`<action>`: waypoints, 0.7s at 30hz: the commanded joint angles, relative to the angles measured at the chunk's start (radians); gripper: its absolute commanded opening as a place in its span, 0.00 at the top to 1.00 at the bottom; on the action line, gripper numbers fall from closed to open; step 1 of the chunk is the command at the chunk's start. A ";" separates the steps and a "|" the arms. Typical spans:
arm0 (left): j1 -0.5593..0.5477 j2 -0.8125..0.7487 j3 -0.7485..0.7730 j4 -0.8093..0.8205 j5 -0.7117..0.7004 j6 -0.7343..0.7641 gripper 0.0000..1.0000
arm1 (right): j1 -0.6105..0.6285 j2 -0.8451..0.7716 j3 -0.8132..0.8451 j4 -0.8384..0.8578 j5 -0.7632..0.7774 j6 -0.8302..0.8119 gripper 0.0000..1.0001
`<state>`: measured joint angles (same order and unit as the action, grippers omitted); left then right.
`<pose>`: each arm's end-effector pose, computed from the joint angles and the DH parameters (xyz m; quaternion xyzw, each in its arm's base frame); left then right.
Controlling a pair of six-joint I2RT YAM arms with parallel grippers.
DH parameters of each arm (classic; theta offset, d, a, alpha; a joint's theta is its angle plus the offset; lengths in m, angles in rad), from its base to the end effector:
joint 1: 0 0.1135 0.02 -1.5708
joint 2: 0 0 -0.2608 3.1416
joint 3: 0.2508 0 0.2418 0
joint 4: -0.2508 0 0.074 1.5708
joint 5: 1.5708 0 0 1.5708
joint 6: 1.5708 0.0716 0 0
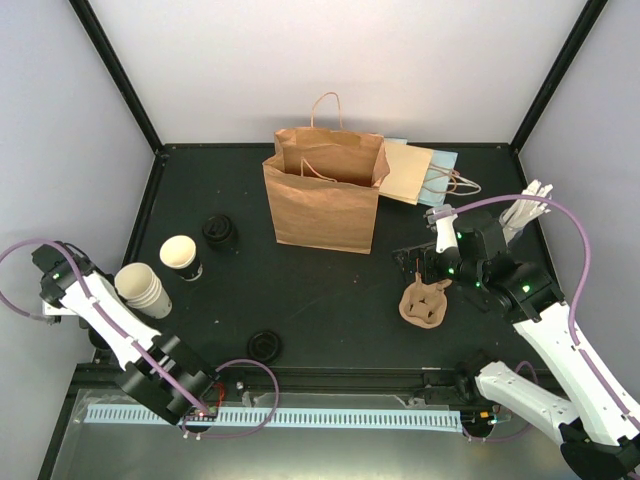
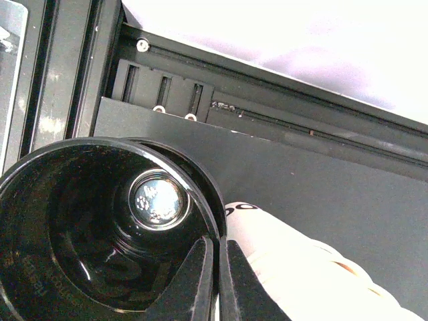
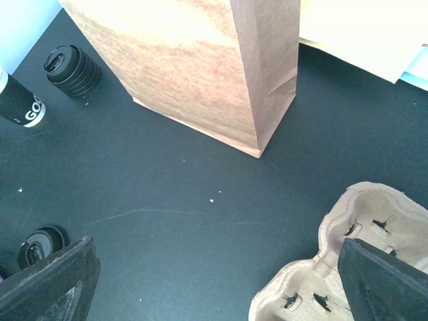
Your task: Pack the takeout coffee
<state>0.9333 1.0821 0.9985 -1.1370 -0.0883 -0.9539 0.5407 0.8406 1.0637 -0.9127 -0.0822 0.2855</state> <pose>0.1055 0.1531 0.2475 -0.8010 0.5711 0.0417 0.1745 0.1456 0.0943 0.3257 -0.1324 0.8942 0.2051 0.3754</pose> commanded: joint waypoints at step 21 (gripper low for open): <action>0.002 -0.083 0.078 -0.068 -0.004 0.017 0.99 | -0.005 -0.017 0.028 0.003 -0.016 -0.005 0.00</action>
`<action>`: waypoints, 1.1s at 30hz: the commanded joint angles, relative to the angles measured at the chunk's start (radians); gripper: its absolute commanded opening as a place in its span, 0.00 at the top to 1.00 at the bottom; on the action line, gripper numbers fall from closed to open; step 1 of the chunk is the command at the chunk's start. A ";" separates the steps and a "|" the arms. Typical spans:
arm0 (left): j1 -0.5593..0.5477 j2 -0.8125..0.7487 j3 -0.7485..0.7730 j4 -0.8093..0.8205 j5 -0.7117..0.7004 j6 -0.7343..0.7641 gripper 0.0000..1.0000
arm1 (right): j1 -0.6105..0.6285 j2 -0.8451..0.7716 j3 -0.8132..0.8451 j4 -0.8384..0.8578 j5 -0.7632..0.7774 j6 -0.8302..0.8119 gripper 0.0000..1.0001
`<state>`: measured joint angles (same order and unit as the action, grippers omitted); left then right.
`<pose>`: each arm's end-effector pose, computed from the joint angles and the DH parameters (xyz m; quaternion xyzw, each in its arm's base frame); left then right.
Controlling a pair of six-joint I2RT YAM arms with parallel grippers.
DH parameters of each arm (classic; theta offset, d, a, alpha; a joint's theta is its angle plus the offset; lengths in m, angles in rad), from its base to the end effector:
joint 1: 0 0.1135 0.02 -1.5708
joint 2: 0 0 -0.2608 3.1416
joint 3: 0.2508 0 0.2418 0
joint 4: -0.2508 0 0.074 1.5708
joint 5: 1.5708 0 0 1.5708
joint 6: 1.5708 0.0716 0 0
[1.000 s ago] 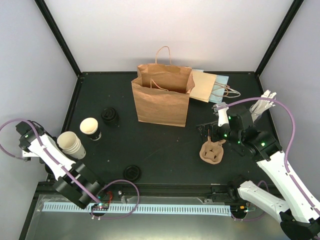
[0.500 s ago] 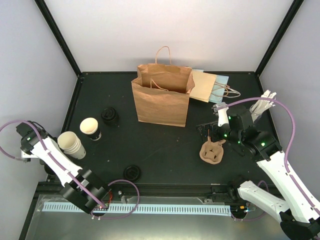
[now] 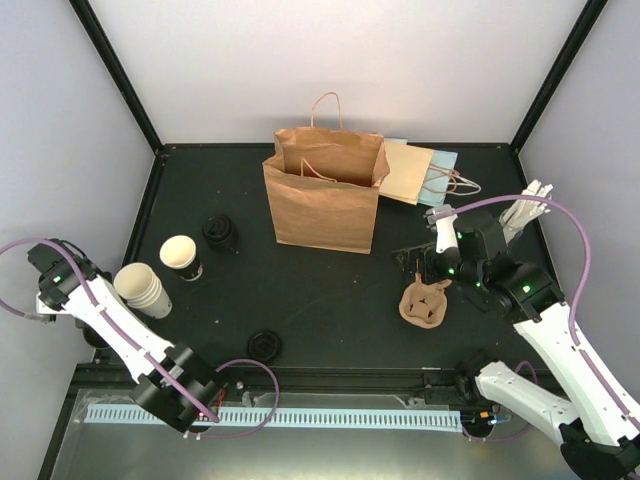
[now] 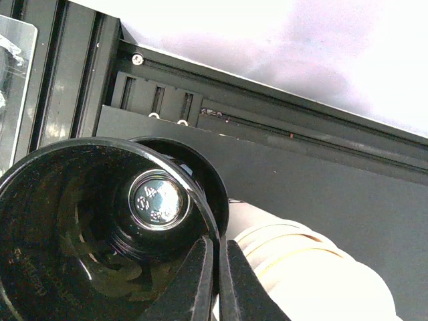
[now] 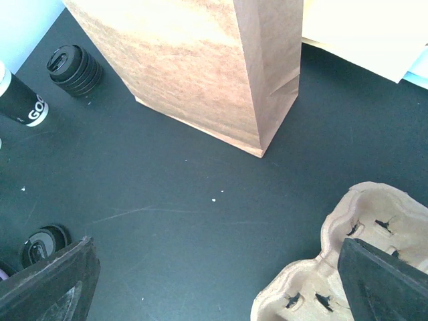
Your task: Pack the takeout coffee
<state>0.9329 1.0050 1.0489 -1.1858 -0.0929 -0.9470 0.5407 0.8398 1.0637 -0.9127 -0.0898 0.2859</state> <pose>0.0971 0.1421 0.2718 -0.7940 0.5677 0.0439 0.2129 0.1451 0.0946 0.3258 -0.1338 0.8937 0.2084 0.3742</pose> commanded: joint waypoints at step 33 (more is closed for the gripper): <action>0.003 -0.103 0.274 -0.171 0.048 0.045 0.99 | -0.005 -0.008 0.044 -0.012 0.005 -0.016 0.00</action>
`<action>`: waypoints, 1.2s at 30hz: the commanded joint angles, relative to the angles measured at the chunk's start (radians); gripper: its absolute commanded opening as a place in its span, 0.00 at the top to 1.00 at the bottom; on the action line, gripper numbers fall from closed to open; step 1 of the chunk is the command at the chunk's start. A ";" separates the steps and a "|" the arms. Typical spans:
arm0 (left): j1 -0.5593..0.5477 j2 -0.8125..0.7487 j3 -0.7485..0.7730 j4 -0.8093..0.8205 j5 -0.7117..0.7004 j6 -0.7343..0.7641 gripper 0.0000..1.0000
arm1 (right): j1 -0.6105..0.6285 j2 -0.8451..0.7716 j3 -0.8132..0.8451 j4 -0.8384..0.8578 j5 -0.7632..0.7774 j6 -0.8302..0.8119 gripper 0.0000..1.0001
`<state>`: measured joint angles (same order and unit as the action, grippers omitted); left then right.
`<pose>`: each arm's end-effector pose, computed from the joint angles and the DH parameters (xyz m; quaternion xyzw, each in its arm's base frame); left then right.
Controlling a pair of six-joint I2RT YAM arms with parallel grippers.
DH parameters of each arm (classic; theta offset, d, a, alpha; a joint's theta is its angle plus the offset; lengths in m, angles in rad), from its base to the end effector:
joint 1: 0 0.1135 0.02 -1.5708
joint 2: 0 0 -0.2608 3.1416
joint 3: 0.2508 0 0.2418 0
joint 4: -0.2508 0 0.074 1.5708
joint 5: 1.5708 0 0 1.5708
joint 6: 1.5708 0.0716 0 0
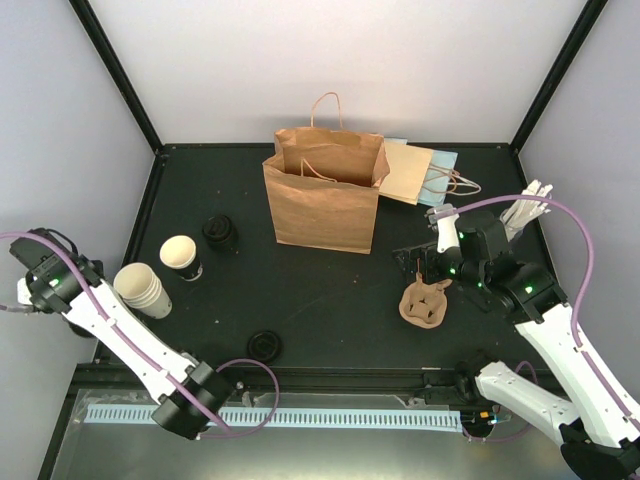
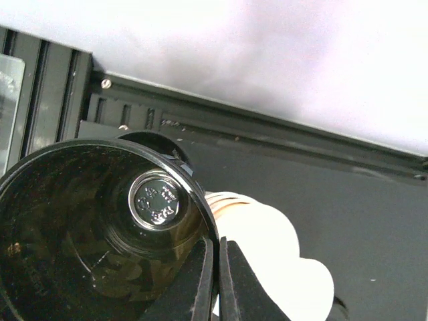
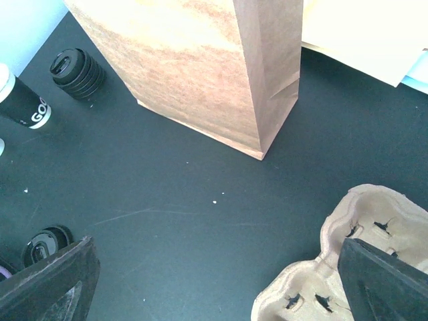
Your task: Pack the takeout coffee
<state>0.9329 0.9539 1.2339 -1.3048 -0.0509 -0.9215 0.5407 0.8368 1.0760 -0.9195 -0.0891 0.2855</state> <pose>0.0883 0.1253 0.3243 -0.7742 0.5722 0.0260 0.2694 0.1439 0.0938 0.3295 -0.1338 0.8918 0.2095 0.3779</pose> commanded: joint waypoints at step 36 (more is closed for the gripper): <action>-0.184 -0.189 0.101 0.606 0.561 -0.009 0.98 | -0.005 0.058 0.082 0.006 -0.007 -0.020 0.00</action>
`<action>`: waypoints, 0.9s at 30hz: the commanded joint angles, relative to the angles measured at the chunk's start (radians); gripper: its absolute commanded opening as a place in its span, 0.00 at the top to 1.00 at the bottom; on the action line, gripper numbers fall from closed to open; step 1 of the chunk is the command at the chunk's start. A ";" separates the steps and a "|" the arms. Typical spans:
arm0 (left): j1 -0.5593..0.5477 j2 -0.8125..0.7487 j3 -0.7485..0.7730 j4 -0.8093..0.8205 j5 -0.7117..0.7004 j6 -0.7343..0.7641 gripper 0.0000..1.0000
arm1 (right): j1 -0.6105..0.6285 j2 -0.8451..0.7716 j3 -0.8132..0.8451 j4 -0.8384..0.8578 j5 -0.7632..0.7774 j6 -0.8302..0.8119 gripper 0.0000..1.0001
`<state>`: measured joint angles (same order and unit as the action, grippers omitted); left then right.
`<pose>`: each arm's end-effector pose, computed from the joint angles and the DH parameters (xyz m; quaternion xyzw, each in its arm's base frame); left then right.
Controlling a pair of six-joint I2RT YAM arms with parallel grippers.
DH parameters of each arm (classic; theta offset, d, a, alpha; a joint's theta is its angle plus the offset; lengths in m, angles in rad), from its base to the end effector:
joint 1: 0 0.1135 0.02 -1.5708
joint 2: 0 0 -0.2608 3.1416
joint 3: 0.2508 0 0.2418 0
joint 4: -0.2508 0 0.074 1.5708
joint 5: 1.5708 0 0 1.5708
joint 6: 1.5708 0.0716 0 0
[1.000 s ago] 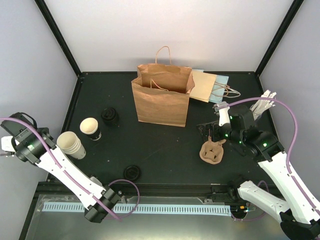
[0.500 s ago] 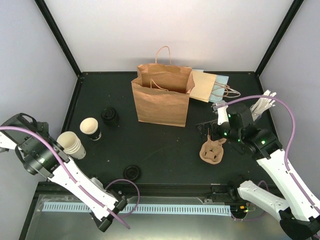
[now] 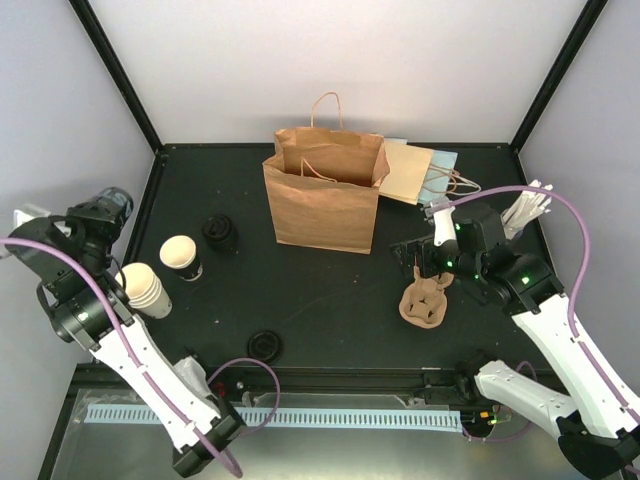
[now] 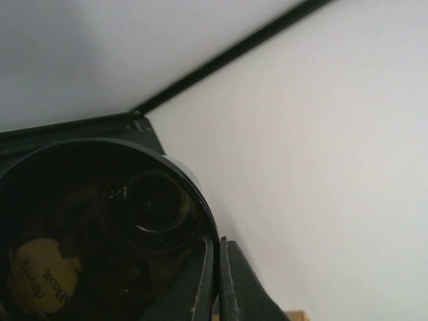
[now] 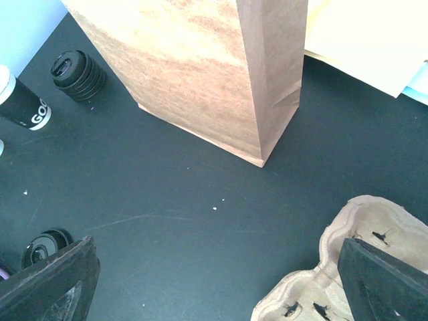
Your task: Pack the takeout coffee
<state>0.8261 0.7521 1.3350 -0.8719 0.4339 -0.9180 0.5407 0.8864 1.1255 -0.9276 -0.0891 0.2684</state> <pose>0.1070 0.0717 0.4311 -0.5165 0.6021 -0.1992 0.5754 0.1516 0.0985 0.3370 -0.1414 0.8924 0.2049 0.3763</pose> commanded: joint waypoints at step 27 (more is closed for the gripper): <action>-0.876 0.088 -0.120 -0.100 -0.125 0.139 0.98 | 0.000 -0.081 -0.088 0.289 -0.366 -0.039 0.00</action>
<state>-0.0013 0.8707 1.2675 -0.8688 0.3202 -0.8146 0.5407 0.8207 1.0943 -0.7769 -0.2848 0.2008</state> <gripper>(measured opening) 0.019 0.999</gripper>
